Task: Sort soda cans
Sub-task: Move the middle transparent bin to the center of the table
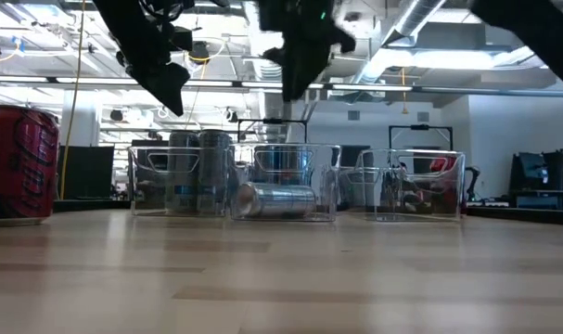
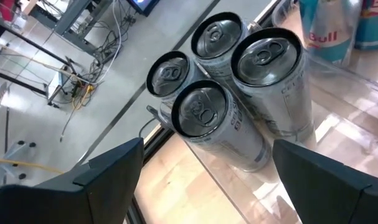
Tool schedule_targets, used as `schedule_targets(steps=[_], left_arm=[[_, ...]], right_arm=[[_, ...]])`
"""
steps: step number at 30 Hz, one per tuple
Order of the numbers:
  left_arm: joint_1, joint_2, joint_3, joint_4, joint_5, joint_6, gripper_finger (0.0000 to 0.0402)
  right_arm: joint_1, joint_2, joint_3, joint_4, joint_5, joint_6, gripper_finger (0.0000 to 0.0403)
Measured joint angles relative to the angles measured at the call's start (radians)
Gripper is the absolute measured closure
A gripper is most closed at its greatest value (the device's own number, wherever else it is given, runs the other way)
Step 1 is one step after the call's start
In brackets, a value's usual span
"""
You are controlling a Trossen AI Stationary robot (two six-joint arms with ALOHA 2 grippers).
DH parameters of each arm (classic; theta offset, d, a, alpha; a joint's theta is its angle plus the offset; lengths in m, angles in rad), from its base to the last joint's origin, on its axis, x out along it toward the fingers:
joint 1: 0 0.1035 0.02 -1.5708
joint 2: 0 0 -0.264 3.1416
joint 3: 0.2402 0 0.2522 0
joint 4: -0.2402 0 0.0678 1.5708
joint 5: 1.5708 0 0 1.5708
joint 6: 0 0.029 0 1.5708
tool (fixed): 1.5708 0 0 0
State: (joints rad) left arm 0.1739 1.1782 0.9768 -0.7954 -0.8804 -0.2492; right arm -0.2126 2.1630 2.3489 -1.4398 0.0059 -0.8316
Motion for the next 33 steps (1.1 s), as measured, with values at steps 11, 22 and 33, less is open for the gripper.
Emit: schedule_targets(steps=[11,22,33], left_arm=[[-0.046,0.000,0.000,0.008,0.003,0.010,0.0052],[-0.086,0.000,0.000,-0.001,0.003,0.045,0.0052],[-0.086,-0.001,0.000,-0.055,0.002,0.058,0.0052]], right_arm=[[-0.124,-0.074,-0.004,-0.098,-0.240,0.223,0.0292],[-0.183,0.013,-0.033,-0.026,-0.191,0.365,0.0293],[-0.004,0.012,-0.169,0.043,-0.265,0.426,0.0340]])
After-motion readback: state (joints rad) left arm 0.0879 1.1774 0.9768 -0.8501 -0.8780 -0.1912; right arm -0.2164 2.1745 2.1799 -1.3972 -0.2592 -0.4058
